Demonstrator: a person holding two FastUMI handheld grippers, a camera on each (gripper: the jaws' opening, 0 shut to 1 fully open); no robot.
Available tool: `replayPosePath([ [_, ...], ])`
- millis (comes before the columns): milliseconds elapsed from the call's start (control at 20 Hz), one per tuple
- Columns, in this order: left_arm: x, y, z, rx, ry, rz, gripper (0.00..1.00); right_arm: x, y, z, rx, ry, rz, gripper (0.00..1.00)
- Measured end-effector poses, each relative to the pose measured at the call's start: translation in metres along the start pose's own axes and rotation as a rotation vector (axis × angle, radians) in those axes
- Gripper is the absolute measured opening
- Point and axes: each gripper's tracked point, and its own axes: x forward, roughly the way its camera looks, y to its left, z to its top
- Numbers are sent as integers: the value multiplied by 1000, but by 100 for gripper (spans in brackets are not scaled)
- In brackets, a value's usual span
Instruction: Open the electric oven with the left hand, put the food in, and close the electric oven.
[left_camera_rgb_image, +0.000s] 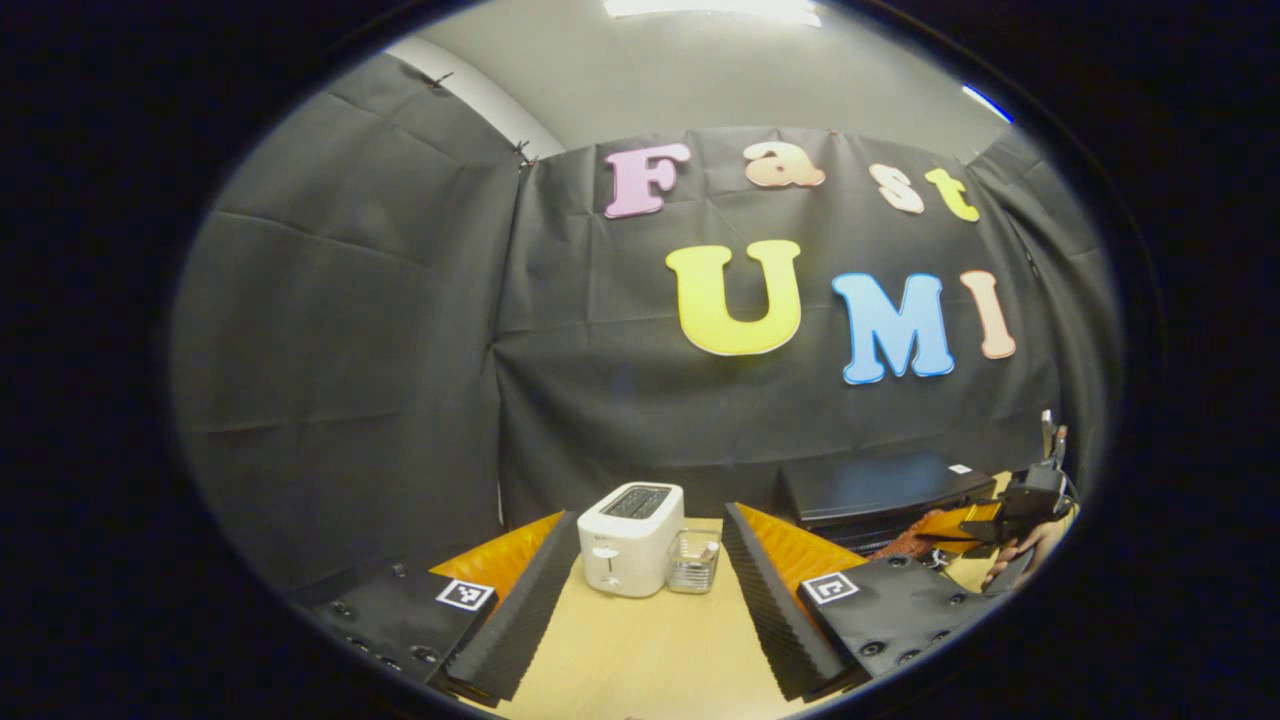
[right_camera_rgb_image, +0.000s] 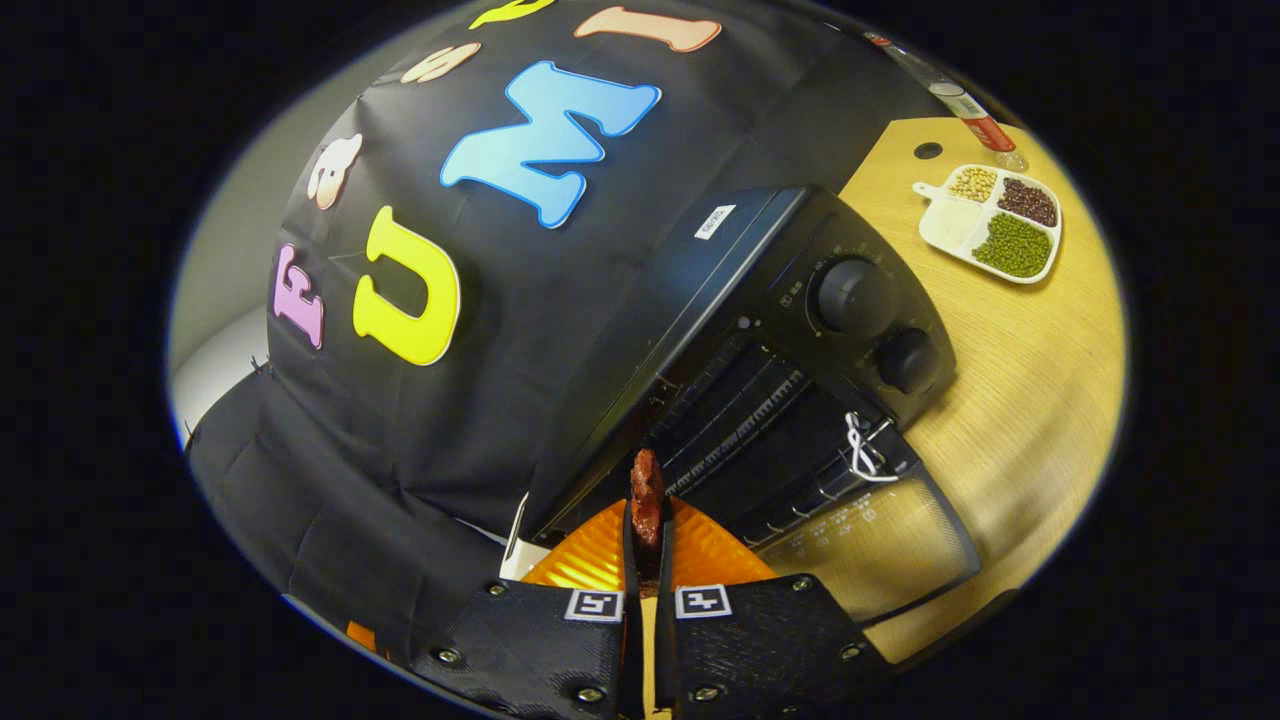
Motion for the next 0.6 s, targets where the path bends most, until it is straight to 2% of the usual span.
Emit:
replayPosePath([
  [250, 2, 18, -8, 8, 26, 26, 96, 26, -10, 2, -63, -72, -8, 5],
  [300, 1, 19, -8, 13, 24, 26, 91, 29, -12, 2, -79, -84, -7, 5],
  [400, 0, 20, -6, 28, 20, 24, 100, 34, -17, -1, -107, -85, -13, 5],
  [600, 1, 17, -4, 37, 13, 21, 91, 43, -29, 2, -130, -86, -42, 6],
])
